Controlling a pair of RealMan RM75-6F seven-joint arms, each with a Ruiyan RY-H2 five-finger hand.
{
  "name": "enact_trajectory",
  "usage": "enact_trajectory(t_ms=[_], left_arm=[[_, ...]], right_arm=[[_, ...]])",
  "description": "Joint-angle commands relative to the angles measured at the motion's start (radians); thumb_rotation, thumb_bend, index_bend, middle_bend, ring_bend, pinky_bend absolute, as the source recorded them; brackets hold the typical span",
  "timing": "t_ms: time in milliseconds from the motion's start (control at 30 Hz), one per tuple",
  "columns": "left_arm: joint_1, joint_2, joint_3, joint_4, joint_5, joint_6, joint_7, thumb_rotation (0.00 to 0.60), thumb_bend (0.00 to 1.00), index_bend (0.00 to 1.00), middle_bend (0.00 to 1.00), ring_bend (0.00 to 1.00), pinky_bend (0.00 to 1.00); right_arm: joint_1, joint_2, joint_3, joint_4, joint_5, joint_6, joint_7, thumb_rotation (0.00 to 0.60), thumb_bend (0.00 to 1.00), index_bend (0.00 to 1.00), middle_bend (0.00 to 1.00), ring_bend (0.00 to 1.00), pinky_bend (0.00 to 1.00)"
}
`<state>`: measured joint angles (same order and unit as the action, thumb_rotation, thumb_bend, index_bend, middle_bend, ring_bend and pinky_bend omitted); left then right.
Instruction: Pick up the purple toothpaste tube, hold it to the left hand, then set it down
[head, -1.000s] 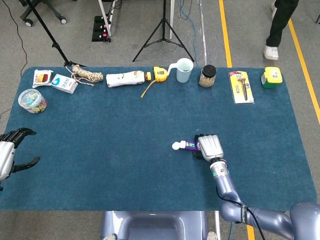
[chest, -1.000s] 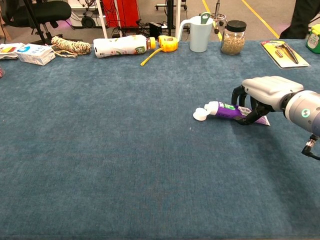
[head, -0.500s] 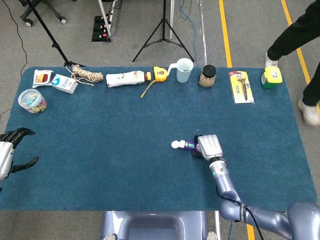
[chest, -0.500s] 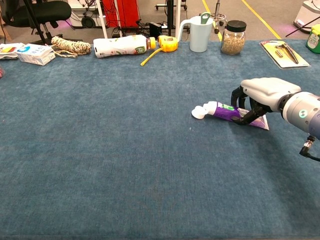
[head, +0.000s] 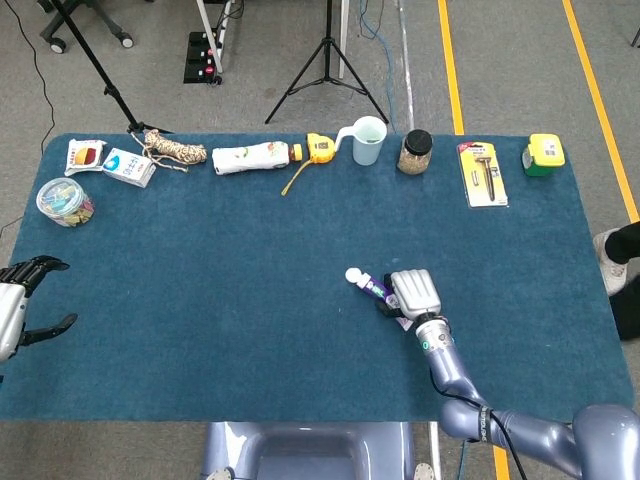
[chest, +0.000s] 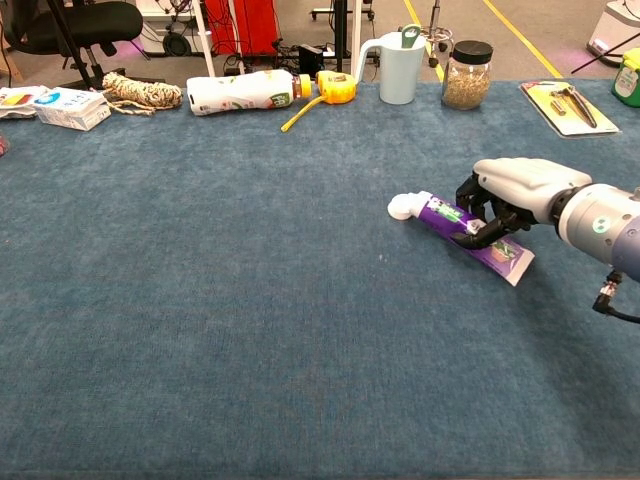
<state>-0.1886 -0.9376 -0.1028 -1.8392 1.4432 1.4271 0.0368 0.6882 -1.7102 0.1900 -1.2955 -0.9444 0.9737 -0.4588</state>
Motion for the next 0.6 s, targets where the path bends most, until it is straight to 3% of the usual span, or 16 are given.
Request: enact_trajectory(t_ms=[33, 600], left_arm=[[-0.005, 0.0, 0.0, -0.008, 0.007, -0.004, 0.008, 0.6, 0.14, 0.28, 0.29, 0.28, 0.33], [-0.11, -0.007, -0.007, -0.041, 0.076, -0.123, 0.078, 0.6, 0.14, 0.28, 0.29, 0.29, 0.33]], right_arm=[[-0.011, 0.027, 0.002, -0.017, -0.029, -0.012, 0.055, 0.444, 0.49, 0.63, 0.63, 0.72, 0.69], [-0.083, 0.222, 0.007, -0.241, -0.235, -0.032, 0.437, 0.444, 0.5, 0.66, 0.67, 0.76, 0.73]])
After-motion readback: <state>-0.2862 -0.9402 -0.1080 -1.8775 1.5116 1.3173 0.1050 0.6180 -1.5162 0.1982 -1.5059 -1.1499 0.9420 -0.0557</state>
